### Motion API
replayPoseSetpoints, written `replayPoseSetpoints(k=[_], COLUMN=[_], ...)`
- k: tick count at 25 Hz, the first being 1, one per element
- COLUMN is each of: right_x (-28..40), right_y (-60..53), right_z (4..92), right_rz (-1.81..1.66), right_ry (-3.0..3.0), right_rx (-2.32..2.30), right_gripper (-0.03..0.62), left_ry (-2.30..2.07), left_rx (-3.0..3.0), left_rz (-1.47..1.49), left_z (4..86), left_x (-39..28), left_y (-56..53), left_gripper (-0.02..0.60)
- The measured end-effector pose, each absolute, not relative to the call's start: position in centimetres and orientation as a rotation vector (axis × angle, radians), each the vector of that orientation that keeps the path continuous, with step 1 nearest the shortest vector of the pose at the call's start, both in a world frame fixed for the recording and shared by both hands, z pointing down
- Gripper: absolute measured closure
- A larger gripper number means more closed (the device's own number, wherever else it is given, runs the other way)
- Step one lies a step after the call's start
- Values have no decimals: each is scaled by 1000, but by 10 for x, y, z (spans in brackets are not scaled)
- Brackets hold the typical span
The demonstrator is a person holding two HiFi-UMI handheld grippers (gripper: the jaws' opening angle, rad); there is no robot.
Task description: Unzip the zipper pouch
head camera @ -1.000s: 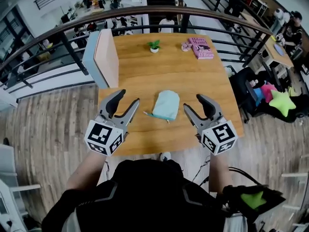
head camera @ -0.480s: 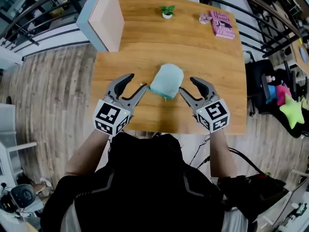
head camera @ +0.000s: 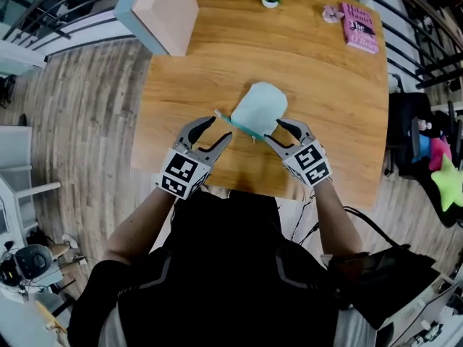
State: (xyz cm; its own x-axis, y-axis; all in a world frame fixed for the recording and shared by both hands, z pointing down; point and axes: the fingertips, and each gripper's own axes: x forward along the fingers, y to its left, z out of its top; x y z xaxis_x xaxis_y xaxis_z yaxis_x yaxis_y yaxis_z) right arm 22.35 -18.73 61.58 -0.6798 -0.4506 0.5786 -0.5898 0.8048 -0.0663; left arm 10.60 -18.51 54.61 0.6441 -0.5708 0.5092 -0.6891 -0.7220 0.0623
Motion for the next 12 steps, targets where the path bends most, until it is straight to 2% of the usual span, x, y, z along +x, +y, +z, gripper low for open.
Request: replayPoseSetpoints(k=[12], right_x=[202], right_y=[-173], right_z=[702], right_rz=[295], right_ry=[-2301], right_rx=[515], right_gripper=[408], left_ry=[-1026], left_rx=[2466], left_rz=[824], left_z=[602], left_x=[88], left_y=[-154], left_gripper=[359])
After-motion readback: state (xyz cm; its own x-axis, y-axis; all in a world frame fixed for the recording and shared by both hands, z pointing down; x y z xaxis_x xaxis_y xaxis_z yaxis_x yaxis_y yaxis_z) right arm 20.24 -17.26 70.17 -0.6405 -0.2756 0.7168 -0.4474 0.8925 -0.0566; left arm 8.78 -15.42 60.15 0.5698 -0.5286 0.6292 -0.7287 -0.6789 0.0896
